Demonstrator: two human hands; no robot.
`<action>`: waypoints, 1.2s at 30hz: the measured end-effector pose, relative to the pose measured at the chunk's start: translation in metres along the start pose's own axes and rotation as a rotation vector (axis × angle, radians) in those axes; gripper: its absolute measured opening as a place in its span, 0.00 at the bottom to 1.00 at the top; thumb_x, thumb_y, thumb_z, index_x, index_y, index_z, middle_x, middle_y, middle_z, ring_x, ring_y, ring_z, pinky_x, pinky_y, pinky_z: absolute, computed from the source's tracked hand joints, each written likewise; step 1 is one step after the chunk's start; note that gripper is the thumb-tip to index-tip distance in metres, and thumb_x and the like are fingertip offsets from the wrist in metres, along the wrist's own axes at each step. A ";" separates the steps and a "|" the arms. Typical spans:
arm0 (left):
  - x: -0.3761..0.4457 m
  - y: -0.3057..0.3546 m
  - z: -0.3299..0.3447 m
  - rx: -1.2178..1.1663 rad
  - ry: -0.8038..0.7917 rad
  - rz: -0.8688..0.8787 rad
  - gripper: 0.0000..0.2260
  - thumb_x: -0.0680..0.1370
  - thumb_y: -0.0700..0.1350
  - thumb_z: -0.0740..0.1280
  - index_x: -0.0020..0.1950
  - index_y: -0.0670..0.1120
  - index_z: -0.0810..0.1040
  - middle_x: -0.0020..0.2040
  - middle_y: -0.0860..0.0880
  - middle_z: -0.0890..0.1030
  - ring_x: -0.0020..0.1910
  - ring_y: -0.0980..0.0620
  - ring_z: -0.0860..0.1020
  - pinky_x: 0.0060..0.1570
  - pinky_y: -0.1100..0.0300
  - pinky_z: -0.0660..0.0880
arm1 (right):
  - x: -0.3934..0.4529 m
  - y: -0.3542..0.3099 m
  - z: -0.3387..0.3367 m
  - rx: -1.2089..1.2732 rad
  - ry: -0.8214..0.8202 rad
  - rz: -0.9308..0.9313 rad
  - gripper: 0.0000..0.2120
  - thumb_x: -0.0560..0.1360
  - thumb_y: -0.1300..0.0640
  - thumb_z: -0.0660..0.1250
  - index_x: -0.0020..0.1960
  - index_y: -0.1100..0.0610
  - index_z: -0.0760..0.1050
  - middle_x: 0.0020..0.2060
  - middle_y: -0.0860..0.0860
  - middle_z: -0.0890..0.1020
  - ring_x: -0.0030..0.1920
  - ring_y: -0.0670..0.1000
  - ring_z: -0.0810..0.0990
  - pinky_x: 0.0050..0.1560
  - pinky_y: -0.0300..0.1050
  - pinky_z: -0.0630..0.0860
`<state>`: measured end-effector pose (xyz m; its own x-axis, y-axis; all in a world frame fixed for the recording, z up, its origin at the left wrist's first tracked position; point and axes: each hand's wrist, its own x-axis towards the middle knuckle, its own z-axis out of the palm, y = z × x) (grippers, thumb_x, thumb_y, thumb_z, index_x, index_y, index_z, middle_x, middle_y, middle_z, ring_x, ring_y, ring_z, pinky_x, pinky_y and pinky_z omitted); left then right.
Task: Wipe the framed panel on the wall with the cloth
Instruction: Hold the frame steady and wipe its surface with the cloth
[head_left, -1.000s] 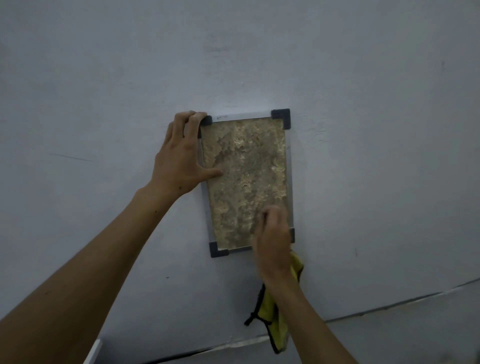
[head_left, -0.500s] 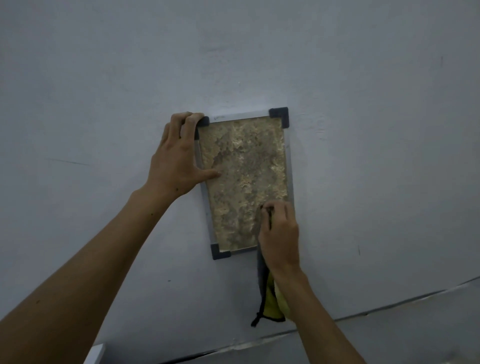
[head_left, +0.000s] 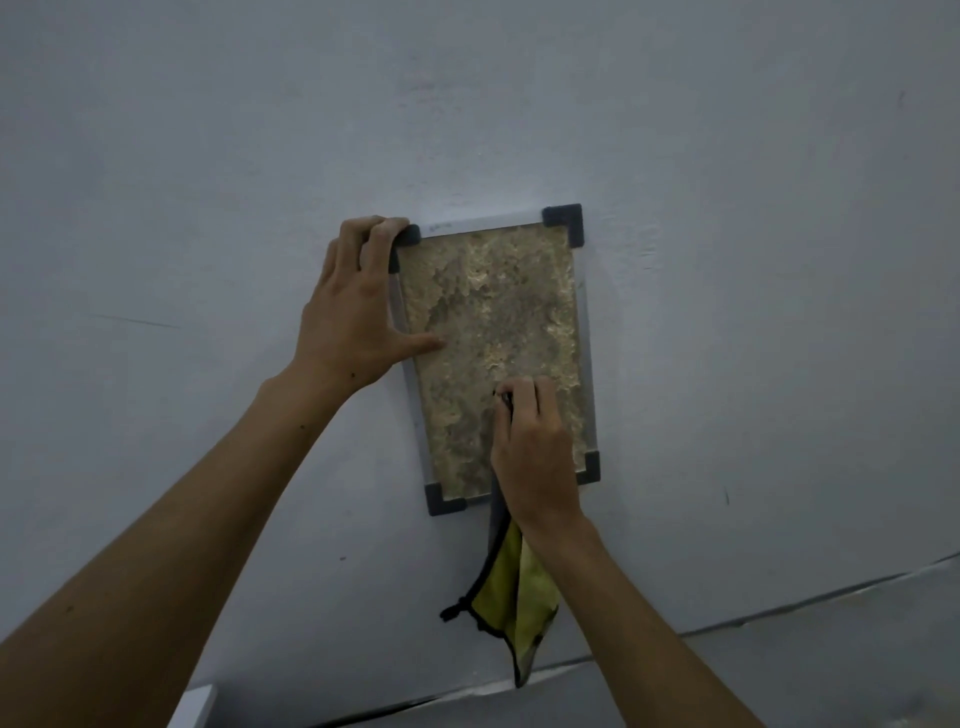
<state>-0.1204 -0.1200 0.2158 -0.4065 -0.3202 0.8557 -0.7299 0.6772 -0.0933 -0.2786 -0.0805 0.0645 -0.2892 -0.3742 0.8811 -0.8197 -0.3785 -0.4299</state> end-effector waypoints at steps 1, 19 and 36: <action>-0.001 0.000 0.000 -0.002 0.000 -0.002 0.49 0.60 0.57 0.83 0.75 0.45 0.64 0.70 0.43 0.65 0.68 0.44 0.68 0.60 0.48 0.76 | -0.003 0.001 0.001 -0.015 -0.018 -0.003 0.11 0.83 0.58 0.60 0.57 0.64 0.77 0.53 0.57 0.78 0.46 0.52 0.80 0.45 0.41 0.82; -0.093 0.077 0.013 -0.200 -0.049 -0.273 0.14 0.79 0.47 0.70 0.63 0.47 0.76 0.57 0.50 0.78 0.55 0.53 0.78 0.55 0.56 0.80 | 0.004 -0.006 -0.049 0.556 -0.232 0.462 0.08 0.73 0.54 0.75 0.41 0.52 0.76 0.37 0.47 0.82 0.39 0.41 0.80 0.37 0.32 0.75; -0.133 0.070 0.022 -0.529 -0.020 -0.756 0.06 0.77 0.51 0.73 0.52 0.56 0.87 0.44 0.56 0.87 0.41 0.62 0.84 0.46 0.59 0.83 | 0.023 -0.022 -0.072 0.674 -0.885 0.451 0.12 0.82 0.46 0.61 0.52 0.45 0.84 0.47 0.42 0.87 0.50 0.41 0.84 0.51 0.43 0.81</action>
<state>-0.1295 -0.0445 0.0847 0.0628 -0.8091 0.5844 -0.4605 0.4959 0.7362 -0.3030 -0.0198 0.1080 0.1730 -0.9391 0.2970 -0.2321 -0.3319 -0.9143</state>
